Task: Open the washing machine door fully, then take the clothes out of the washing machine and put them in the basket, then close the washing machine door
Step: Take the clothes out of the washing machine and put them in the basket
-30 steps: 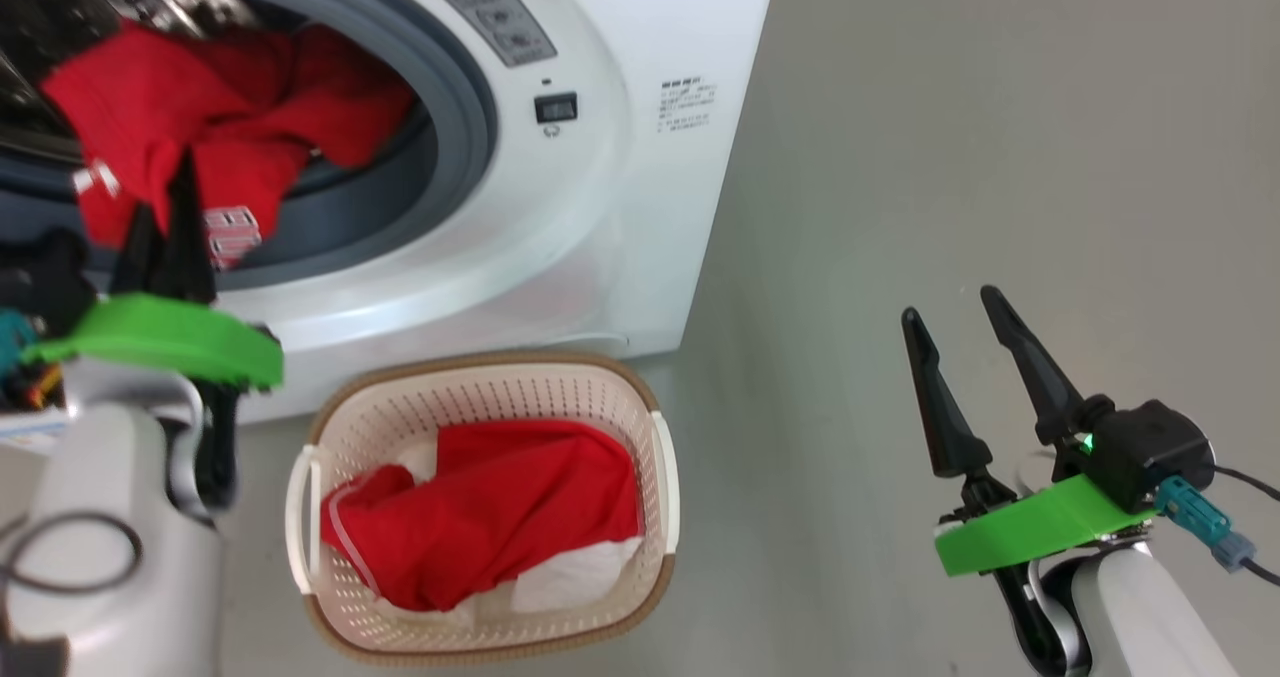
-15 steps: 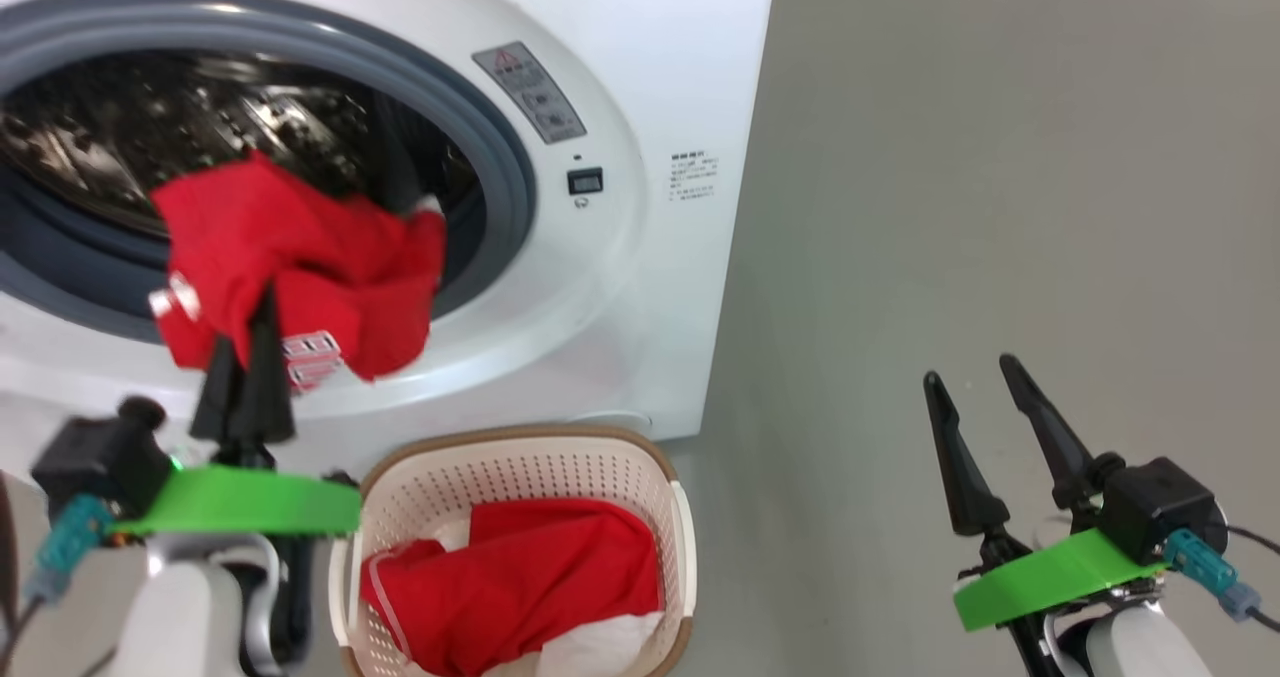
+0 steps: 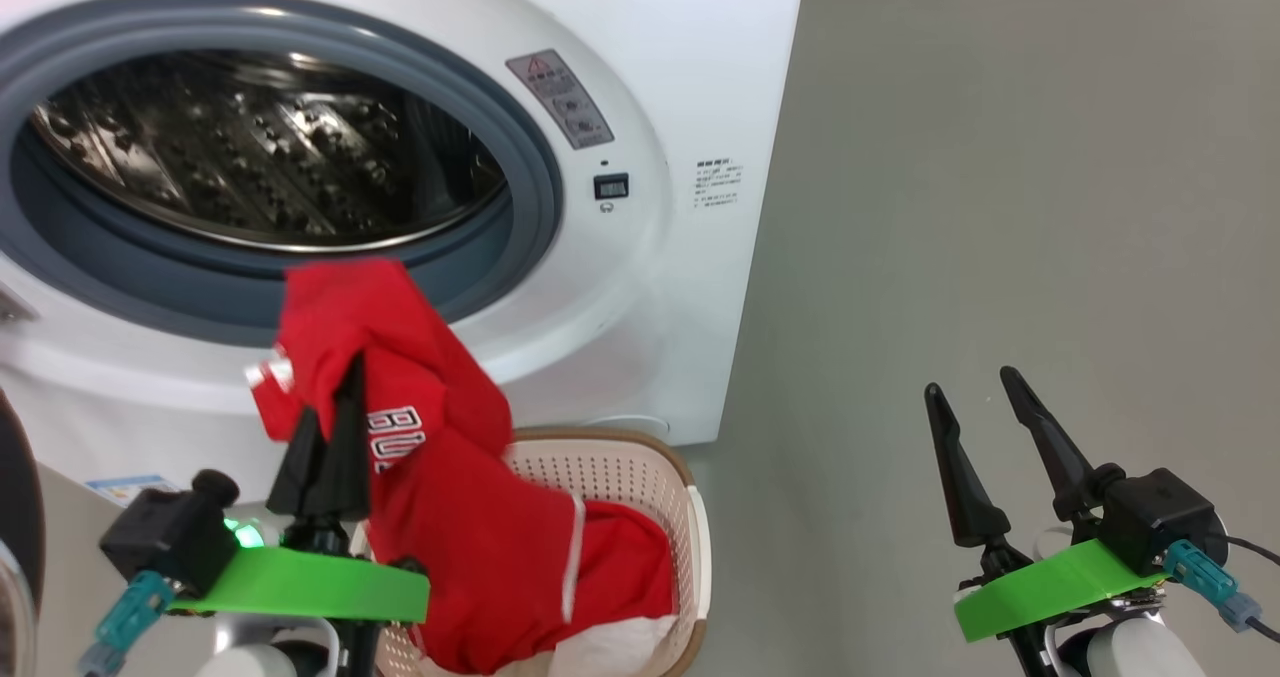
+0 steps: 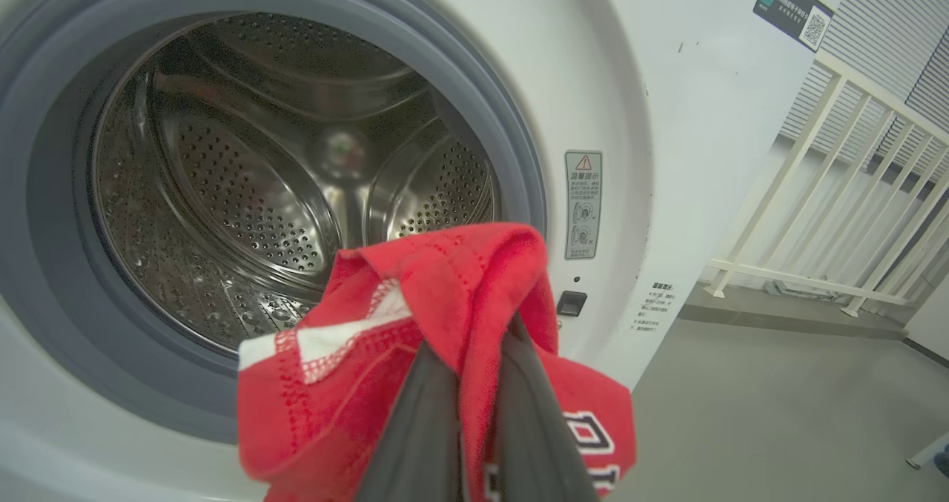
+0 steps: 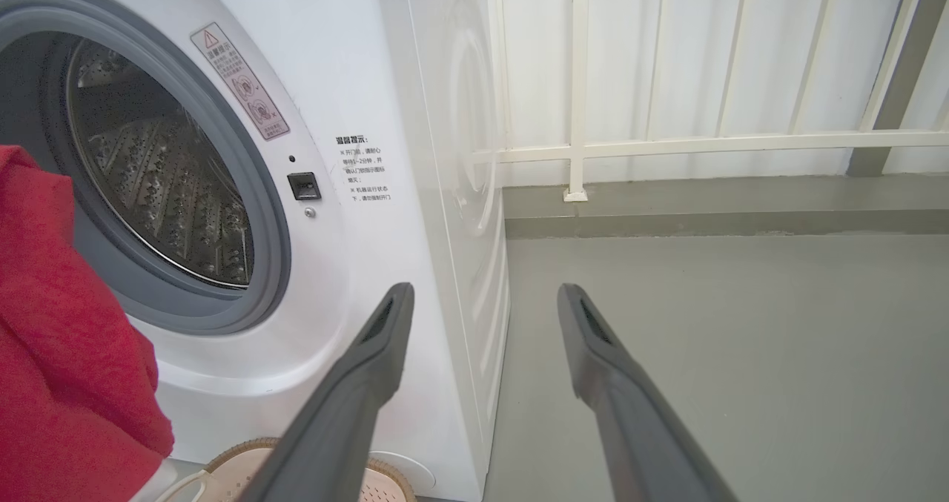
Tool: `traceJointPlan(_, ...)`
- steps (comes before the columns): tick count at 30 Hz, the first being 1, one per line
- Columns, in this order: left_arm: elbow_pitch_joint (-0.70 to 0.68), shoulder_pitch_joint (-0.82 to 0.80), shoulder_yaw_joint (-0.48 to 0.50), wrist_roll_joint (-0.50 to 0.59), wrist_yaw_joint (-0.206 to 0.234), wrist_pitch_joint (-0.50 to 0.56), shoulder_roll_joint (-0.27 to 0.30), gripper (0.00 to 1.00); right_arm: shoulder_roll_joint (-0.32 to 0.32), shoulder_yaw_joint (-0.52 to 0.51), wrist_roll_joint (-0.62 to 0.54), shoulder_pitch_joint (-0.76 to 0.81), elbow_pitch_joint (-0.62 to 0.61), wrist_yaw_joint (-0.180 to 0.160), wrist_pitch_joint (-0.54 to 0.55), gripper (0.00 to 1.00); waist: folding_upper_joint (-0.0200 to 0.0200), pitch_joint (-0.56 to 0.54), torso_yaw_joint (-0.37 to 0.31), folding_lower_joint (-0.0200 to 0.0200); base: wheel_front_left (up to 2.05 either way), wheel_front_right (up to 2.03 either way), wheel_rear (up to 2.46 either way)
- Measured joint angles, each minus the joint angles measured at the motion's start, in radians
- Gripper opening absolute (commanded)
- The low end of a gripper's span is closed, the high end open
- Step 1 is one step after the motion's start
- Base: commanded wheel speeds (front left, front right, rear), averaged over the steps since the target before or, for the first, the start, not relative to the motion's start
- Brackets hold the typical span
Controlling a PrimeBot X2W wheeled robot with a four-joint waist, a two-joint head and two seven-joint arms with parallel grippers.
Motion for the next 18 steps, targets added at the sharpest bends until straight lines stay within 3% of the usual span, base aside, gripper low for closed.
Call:
traceJointPlan(4, 0.063, 0.004, -0.016, -0.038, -0.002, 0.012, -0.001, 0.00, 0.000, 0.002, 0.000, -0.003, -0.001, 0.000, 0.000, 1.00, 0.0000, 0.028, -0.001, 0.0000, 0.00, 0.00, 0.00)
traceJointPlan(7, 0.149, 0.004, -0.013, -0.128, -0.018, 0.019, -0.003, 0.00, 0.000, 0.005, 0.000, -0.009, -0.002, 0.000, 0.000, 1.00, 0.0000, 0.049, -0.004, 0.0000, 0.00, 0.00, 0.00)
traceJointPlan(11, 0.294, -0.001, -0.019, -0.170, -0.037, 0.019, -0.004, 0.00, 0.000, 0.006, 0.000, -0.022, -0.004, 0.000, 0.000, 1.00, 0.0000, 0.077, -0.012, 0.0000, 0.00, 0.00, 0.00)
traceJointPlan(18, 0.542, -0.120, -0.041, -0.183, -0.047, 0.020, -0.007, 0.00, 0.000, 0.006, 0.000, -0.051, -0.006, 0.000, 0.000, 1.00, 0.0000, 0.136, -0.027, 0.0000, 0.00, 0.00, 0.00)
